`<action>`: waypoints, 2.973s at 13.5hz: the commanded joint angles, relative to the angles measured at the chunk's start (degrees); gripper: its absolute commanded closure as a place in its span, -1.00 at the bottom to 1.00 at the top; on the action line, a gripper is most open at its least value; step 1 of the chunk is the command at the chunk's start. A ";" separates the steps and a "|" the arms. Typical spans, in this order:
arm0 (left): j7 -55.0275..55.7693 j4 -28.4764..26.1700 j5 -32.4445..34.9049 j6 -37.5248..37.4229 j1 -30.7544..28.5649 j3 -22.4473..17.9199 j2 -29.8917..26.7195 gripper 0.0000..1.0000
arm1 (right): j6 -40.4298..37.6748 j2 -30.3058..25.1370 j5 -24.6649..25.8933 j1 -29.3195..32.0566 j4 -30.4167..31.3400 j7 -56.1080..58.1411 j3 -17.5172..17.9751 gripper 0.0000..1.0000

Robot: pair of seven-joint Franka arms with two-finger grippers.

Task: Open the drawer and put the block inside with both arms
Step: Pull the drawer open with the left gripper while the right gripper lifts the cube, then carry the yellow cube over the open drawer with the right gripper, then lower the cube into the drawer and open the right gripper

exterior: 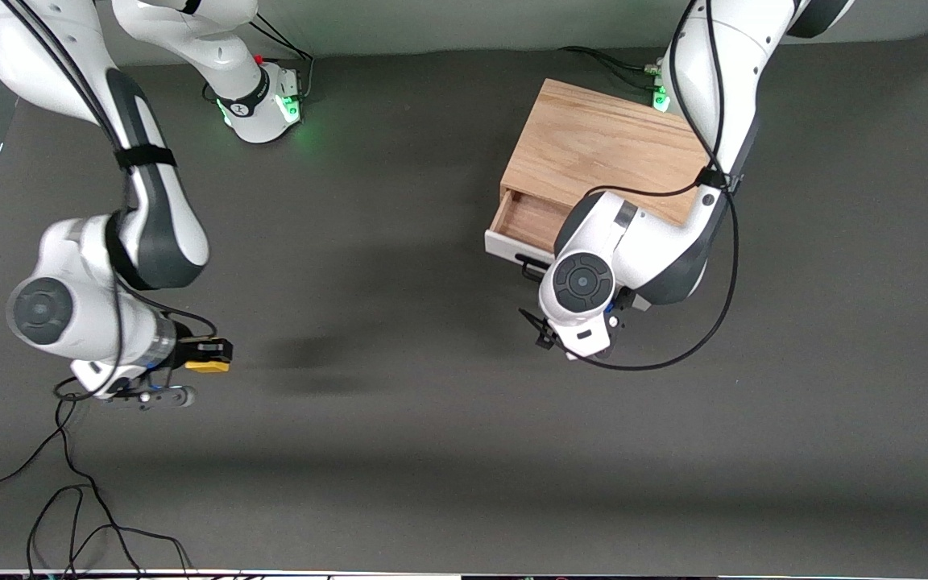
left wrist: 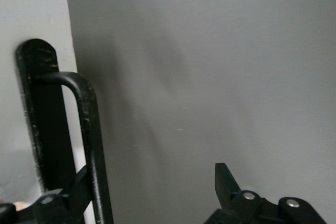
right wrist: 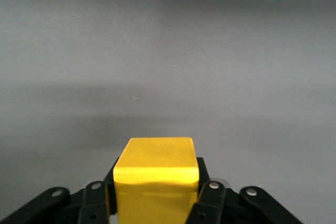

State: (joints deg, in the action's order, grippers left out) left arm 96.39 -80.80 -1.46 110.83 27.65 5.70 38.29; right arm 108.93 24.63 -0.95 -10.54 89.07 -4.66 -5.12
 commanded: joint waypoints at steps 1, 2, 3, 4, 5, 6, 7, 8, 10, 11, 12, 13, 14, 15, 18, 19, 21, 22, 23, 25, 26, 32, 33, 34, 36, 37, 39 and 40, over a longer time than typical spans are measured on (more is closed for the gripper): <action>0.47 4.16 1.02 2.36 -0.23 0.19 2.14 -1.00 | -8.62 0.86 -0.89 -0.27 -9.24 0.27 -0.33 0.61; 0.56 4.25 1.02 2.81 -0.23 0.19 2.14 -1.00 | -11.26 0.86 -1.07 -0.27 -11.70 0.27 -0.33 0.61; 0.56 4.60 1.10 3.51 -0.23 0.19 2.14 -1.00 | -13.72 0.78 -1.16 -0.45 -13.73 0.09 -0.25 0.61; 0.64 4.77 1.19 4.04 -0.23 0.10 2.14 -1.00 | -15.40 0.77 -1.24 -0.45 -15.05 -1.39 -0.25 0.61; 0.65 5.04 1.71 5.00 -0.23 0.10 2.14 -1.00 | -16.72 0.77 -1.33 -0.54 -16.11 -2.97 0.10 0.61; 0.73 5.47 1.98 5.53 -0.31 0.10 2.14 -1.00 | -18.13 0.77 -1.25 -0.45 -17.86 -4.99 2.37 0.61; 0.73 5.83 1.98 5.71 -0.31 0.10 2.14 -1.00 | -19.88 0.77 -1.16 -0.45 -20.05 -7.70 4.65 0.61; 0.82 6.00 2.07 5.71 -0.31 0.10 2.05 -1.00 | -21.90 0.77 -1.07 -0.54 -21.90 -11.21 6.16 0.61; 0.73 6.79 2.07 5.62 -0.23 -1.03 1.88 -1.00 | -24.28 0.77 -0.72 -0.45 -24.98 -18.51 11.59 0.61; 0.56 7.93 2.16 5.36 -0.31 -1.30 1.53 -1.00 | -25.08 0.77 -0.63 -0.54 -26.04 -22.02 14.06 0.61; 0.21 9.77 2.77 4.40 -0.40 -2.26 0.83 -1.00 | -25.08 0.77 -0.54 -0.54 -26.84 -25.62 16.26 0.61; -1.10 11.53 3.38 2.91 -0.66 -4.18 -0.40 -1.00 | -25.08 0.77 -0.45 -0.62 -27.37 -29.49 18.89 0.61; -4.59 12.94 3.13 0.37 -1.88 -5.16 -1.37 -1.00 | -24.82 0.86 -0.45 -0.62 -27.72 -32.92 21.44 0.61; -10.46 13.73 2.60 -2.87 -4.16 -5.08 -3.38 -1.00 | -24.30 1.04 -0.37 -0.62 -28.24 -35.57 23.81 0.61; -27.69 13.65 -0.55 -11.75 -11.71 -4.82 -9.36 -1.00 | -19.57 1.83 1.21 -4.12 -28.51 -42.25 28.05 0.59; -34.27 13.57 -1.09 -14.48 -14.26 -4.73 -11.20 -1.00 | -17.28 2.44 2.09 -7.10 -28.51 -45.06 27.97 0.59; -51.21 13.39 -1.79 -20.97 -18.92 -4.91 -14.28 -1.00 | -12.54 4.80 6.12 -12.37 -28.51 -51.03 27.97 0.58; -59.91 13.39 -1.80 -24.05 -20.86 -4.99 -15.34 -1.00 | -10.17 6.38 8.05 -15.01 -28.60 -53.58 27.97 0.58; -67.66 13.04 -1.71 -26.61 -22.62 -5.17 -16.48 -1.00 | -7.62 8.31 10.07 -17.39 -28.51 -55.70 27.97 0.56; -78.32 11.64 -1.10 -29.00 -26.05 -5.17 -18.85 -1.00 | -3.66 11.92 12.02 -20.91 -28.60 -57.38 27.88 0.51; -82.28 9.37 -0.05 -29.62 -26.15 -5.26 -20.43 -1.00 | -1.99 13.59 12.98 -22.49 -28.51 -58.61 27.53 0.50; -93.64 2.23 2.51 -29.53 -26.24 -5.17 -26.68 -1.00 | 4.69 20.89 15.71 -27.33 -27.99 -65.72 27.35 0.50; -94.36 0.31 2.60 -29.01 -26.24 -5.26 -28.60 -1.00 | 6.54 22.12 16.76 -27.60 -27.90 -68.00 27.27 0.50; -94.63 -2.40 2.60 -28.22 -26.42 -5.26 -30.89 -1.00 | 7.43 23.09 17.03 -28.22 -27.90 -69.94 27.26 0.50; -94.11 -6.55 2.34 -23.93 -26.42 -5.26 -33.63 -1.00 | 7.61 24.24 16.95 -28.66 -27.72 -72.06 27.26 0.50; -94.10 -7.95 2.33 -22.69 -26.42 -5.26 -34.42 -1.00 | 7.61 24.50 16.95 -28.75 -27.55 -72.33 27.26 0.50; -94.10 -10.77 2.34 -19.97 -26.24 -5.26 -35.91 -1.00 | 7.70 25.64 16.86 -29.01 -27.63 -74.07 27.26 0.48; -94.10 -11.91 2.42 -19.43 -26.24 -5.17 -36.79 -1.00 | 7.70 26.08 16.77 -29.01 -27.63 -75.22 27.26 0.48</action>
State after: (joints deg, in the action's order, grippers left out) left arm 3.29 -87.50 0.31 88.56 1.17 0.55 5.15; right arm 116.13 49.40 14.51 -38.70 63.02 -76.44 22.58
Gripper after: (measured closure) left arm 0.000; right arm 0.449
